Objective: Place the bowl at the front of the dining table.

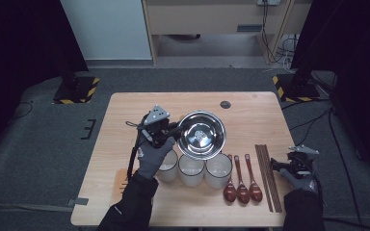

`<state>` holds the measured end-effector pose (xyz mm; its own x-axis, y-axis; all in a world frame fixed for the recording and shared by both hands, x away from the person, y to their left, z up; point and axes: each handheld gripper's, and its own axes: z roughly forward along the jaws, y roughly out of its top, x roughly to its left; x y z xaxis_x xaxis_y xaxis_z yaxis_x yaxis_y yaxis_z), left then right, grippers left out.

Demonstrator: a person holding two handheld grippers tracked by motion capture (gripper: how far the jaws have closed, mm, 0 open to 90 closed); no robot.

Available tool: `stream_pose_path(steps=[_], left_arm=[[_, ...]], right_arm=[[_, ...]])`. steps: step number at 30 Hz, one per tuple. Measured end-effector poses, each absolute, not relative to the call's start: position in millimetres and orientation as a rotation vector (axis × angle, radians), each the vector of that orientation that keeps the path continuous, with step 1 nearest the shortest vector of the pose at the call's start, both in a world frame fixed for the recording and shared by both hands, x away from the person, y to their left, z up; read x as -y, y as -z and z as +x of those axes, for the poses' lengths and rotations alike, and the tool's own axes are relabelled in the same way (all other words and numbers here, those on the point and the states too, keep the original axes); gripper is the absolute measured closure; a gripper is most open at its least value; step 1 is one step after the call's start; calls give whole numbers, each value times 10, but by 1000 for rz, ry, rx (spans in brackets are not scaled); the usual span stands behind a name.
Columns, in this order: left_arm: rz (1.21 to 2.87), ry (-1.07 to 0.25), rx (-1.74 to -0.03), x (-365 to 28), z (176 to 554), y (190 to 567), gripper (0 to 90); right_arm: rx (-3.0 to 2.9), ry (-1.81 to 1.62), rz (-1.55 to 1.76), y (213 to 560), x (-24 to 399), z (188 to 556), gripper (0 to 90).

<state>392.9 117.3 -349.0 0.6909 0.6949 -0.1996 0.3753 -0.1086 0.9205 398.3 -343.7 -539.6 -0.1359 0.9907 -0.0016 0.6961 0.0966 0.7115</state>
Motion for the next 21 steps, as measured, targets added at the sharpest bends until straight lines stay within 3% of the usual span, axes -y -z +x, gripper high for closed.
stream_pose_path(steps=[21], left_arm=[[1738, -353, -914, -1062, 4340, 3424, 839]], right_arm=[[-1888, -788, 1650, 5395, 3435, 3983, 19]])
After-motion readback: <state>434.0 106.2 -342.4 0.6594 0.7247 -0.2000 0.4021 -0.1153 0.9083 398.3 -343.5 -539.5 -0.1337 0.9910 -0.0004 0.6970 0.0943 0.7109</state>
